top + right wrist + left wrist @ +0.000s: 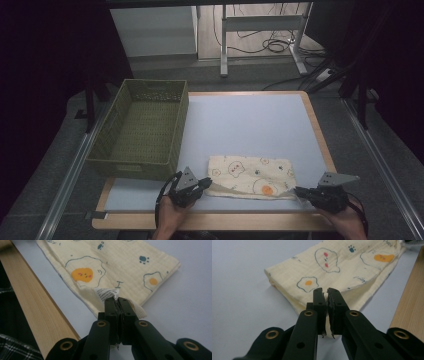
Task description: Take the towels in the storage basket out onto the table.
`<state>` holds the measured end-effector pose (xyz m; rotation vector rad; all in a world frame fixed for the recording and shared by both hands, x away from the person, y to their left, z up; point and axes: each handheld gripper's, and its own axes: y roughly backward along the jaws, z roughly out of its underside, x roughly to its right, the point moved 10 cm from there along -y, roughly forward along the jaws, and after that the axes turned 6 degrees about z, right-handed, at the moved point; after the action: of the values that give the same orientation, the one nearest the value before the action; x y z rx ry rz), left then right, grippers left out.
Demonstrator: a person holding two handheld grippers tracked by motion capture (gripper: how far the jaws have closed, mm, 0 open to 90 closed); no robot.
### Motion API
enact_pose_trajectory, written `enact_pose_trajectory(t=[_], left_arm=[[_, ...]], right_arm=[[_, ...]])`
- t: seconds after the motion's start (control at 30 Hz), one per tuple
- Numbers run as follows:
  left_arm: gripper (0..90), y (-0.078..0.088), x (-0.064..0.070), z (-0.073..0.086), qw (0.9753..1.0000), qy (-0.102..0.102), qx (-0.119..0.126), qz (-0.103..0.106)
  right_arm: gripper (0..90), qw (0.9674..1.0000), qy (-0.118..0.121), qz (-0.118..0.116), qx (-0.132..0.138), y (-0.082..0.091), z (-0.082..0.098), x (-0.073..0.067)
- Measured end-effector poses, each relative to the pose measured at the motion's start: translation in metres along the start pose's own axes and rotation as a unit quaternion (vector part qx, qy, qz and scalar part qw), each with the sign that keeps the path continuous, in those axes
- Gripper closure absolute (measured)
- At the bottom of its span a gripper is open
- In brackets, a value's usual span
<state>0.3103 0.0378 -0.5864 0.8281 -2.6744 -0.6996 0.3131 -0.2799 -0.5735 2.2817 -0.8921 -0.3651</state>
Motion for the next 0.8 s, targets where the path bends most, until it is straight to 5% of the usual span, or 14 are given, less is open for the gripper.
enact_pose_trajectory(t=[0.33,0.47,0.63,0.8], left_arm=[[82.1,0.004,0.005,0.011,0.9999,0.001,-0.012,0.011],[60.3,0.007,0.006,0.019,0.9993,0.013,-0.025,0.024],[47.6,0.022,-0.001,0.014,0.9991,0.037,-0.008,0.016],[44.6,0.022,-0.006,0.004,0.9990,0.044,-0.004,0.009]], right_arm=[[86.9,1.0000,-0.006,-0.005,0.002,0.007,0.006,-0.001],[78.7,0.9999,-0.012,-0.011,-0.005,0.003,0.013,-0.002],[70.2,0.9998,-0.020,-0.005,0.001,0.017,0.010,0.003],[68.4,0.9996,-0.024,0.011,0.007,0.025,0.004,0.012]])
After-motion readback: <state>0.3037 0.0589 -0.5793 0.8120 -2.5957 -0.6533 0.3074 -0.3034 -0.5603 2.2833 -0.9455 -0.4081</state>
